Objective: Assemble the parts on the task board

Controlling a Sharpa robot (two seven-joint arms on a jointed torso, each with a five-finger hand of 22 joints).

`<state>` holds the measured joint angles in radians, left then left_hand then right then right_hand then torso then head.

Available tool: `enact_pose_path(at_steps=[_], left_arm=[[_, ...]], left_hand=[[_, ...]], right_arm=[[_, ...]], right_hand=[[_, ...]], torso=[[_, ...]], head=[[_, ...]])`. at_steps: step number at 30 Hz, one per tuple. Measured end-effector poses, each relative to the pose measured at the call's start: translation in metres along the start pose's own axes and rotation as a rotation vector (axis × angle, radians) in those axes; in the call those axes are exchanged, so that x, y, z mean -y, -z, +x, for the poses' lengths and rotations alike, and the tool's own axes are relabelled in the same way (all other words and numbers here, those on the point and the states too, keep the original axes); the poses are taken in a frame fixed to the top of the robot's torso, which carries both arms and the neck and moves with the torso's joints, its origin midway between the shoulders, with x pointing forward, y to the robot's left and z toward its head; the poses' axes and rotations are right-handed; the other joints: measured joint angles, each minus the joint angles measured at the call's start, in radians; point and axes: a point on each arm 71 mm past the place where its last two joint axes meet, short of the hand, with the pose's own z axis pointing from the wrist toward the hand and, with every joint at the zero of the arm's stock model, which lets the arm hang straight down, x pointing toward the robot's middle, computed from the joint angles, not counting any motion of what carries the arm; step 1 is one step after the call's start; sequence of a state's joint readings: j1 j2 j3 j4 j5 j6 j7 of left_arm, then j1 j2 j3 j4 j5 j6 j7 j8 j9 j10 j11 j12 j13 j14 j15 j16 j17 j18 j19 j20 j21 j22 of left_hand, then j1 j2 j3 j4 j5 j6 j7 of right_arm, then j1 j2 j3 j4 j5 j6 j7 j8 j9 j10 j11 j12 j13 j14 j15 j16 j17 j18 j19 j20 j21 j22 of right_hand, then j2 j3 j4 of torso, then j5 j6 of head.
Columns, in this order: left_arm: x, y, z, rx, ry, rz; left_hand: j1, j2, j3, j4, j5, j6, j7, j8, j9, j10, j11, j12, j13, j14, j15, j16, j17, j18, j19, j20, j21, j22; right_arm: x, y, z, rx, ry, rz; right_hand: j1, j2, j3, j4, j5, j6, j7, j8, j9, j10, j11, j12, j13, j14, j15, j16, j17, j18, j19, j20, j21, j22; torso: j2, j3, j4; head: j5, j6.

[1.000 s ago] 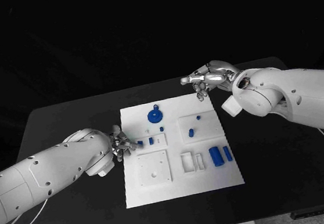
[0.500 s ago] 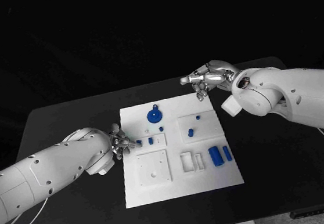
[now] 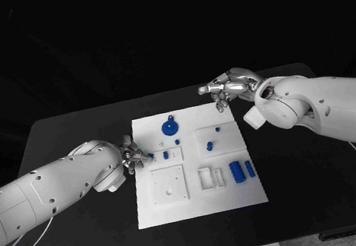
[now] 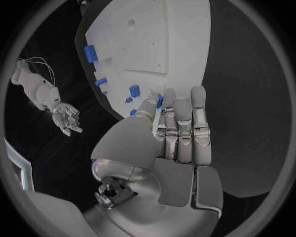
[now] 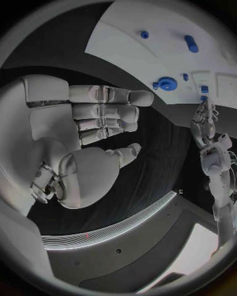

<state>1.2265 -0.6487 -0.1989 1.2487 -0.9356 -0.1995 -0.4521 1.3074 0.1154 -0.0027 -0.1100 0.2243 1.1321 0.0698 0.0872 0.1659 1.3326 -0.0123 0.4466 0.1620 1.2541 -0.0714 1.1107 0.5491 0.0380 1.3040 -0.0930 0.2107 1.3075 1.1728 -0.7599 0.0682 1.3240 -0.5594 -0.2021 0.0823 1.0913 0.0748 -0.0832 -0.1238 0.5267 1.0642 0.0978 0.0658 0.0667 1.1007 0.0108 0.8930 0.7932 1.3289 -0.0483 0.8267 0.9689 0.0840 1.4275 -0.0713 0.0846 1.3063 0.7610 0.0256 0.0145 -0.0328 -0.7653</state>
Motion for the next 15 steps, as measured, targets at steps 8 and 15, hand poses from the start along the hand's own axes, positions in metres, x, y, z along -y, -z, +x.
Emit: enact_pose_path(at_steps=[8,15], left_arm=[[-0.0002,0.0008,-0.0014,-0.001,0.01,0.017],[-0.0039,0.0004,-0.0017,0.0,0.013,0.016]], left_hand=[[0.026,0.023,0.035,-0.063,0.077,-0.007,0.007,-0.003,-0.025,0.0,0.0,-0.032,-0.018,0.0,0.0,0.0,-0.002,0.0,-0.011,0.004,0.014,0.0],[0.025,0.068,0.063,-0.115,0.111,-0.01,0.007,0.005,-0.032,0.01,0.008,-0.053,-0.031,-0.004,0.004,0.005,-0.004,0.0,-0.023,0.009,0.039,0.0]], right_arm=[[0.0014,0.0003,0.0002,0.0,-0.001,0.003],[0.0016,0.0002,0.0005,-0.001,-0.001,0.003]], right_hand=[[0.0,0.0,0.0,0.0,0.0,0.0,0.0,0.0,0.0,0.0,0.0,0.0,0.0,0.0,0.0,0.0,0.0,0.0,0.0,0.0,0.0,0.0],[0.0,0.0,0.0,0.0,0.0,0.0,0.0,0.0,0.0,0.0,0.0,0.0,0.0,0.0,0.0,0.0,0.0,0.0,0.0,0.0,0.0,0.0]], torso=[[0.0,-0.0011,0.0],[0.0,-0.001,0.0]], head=[[0.001,0.0],[0.002,0.0]])
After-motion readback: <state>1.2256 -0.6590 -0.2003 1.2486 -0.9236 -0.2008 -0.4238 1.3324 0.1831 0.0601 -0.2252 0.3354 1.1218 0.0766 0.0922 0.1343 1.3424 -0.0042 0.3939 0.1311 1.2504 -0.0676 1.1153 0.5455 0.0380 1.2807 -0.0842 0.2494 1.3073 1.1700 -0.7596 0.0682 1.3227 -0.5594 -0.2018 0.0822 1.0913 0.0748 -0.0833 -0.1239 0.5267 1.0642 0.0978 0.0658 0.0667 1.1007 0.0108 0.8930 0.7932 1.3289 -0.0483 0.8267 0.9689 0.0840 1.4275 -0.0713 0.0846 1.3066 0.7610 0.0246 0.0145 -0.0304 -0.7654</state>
